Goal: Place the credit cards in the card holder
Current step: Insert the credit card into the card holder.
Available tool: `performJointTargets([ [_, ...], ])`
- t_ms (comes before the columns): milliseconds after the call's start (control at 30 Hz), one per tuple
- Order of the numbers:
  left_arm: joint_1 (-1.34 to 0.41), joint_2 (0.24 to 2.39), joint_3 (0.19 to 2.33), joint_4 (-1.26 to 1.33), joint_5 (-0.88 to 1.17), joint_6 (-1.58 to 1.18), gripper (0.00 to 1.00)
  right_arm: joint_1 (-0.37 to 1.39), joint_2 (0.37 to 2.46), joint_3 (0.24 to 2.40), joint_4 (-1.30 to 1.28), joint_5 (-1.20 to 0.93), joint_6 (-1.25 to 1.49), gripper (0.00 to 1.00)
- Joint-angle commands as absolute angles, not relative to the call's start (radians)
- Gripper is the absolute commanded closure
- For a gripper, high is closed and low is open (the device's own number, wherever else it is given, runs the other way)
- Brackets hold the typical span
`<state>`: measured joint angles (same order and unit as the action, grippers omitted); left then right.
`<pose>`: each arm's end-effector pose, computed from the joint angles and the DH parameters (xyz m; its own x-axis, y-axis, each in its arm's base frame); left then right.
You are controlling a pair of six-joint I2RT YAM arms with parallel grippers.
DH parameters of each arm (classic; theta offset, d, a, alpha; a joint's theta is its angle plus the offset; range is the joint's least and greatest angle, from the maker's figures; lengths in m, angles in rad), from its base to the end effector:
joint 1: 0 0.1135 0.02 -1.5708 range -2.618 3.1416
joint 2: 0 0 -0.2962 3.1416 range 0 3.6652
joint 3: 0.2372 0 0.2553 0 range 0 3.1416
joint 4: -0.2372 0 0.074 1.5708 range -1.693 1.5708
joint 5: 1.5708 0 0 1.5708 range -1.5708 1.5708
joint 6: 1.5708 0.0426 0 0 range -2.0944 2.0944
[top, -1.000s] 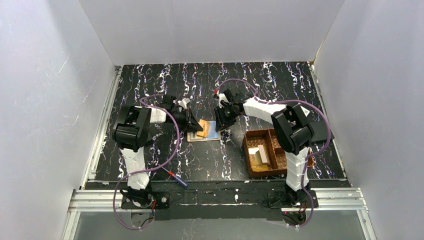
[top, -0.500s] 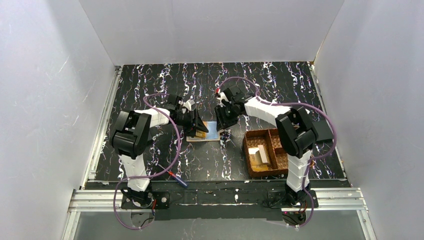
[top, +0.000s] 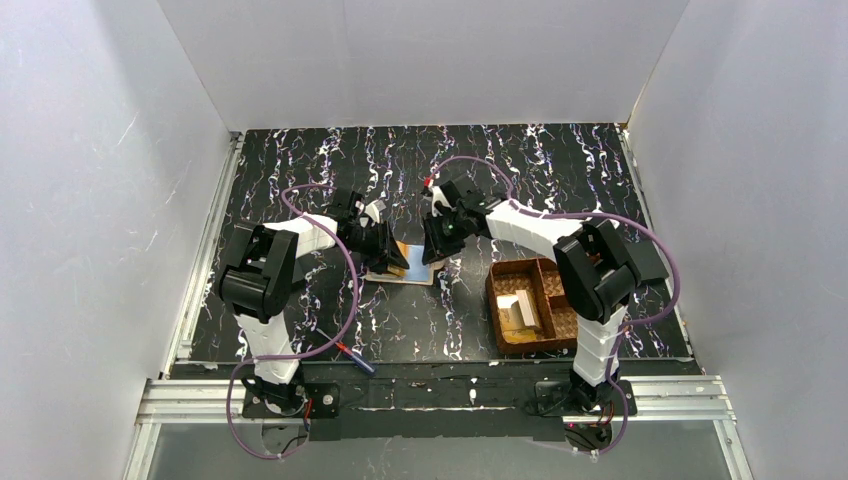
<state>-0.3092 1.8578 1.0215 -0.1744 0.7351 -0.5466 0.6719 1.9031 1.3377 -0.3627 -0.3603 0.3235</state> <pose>0.3445 -0.1400 0.1642 -0.9832 -0.0907 -0.1585 0.0633 0.6450 -0.7616 0.3245 0.2773 0.2201 -0.8317 -0.2814 -0.4786 -0.5099 0.7281 0.4581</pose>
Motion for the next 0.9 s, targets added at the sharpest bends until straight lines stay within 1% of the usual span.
performJointTargets([
  [0,-0.306,1.852,1.014,-0.173,0.724,-0.552,0.76,0.683,1.935,1.302,-0.231,-0.449,0.407,0.79],
  [67,-0.306,1.857,1.014,-0.172,0.721,-0.549,0.81,0.687,1.951,1.292,-0.215,-0.453,0.414,0.84],
  [133,-0.306,1.858,1.011,-0.171,0.718,-0.545,0.84,0.689,1.955,1.275,-0.204,-0.453,0.414,0.86],
  [233,-0.307,1.864,1.003,-0.16,0.721,-0.546,0.87,0.688,1.958,1.251,-0.185,-0.456,0.414,0.88],
  [300,-0.307,1.873,0.998,-0.155,0.721,-0.547,0.87,0.689,1.963,1.234,-0.179,-0.454,0.411,0.9],
  [333,-0.307,1.878,0.997,-0.154,0.725,-0.548,0.85,0.689,1.964,1.223,-0.175,-0.446,0.41,0.9],
  [533,-0.306,1.84,0.993,-0.19,0.706,-0.524,0.56,0.689,1.973,1.197,-0.175,-0.415,0.392,0.91],
  [600,-0.307,1.829,1.005,-0.221,0.696,-0.51,0.49,0.688,1.976,1.198,-0.176,-0.414,0.386,0.92],
  [733,-0.306,1.803,1.026,-0.266,0.666,-0.482,0.41,0.688,1.978,1.203,-0.186,-0.409,0.372,0.92],
  [867,-0.307,1.796,1.057,-0.326,0.623,-0.442,0.38,0.688,1.978,1.21,-0.195,-0.413,0.362,0.92],
])
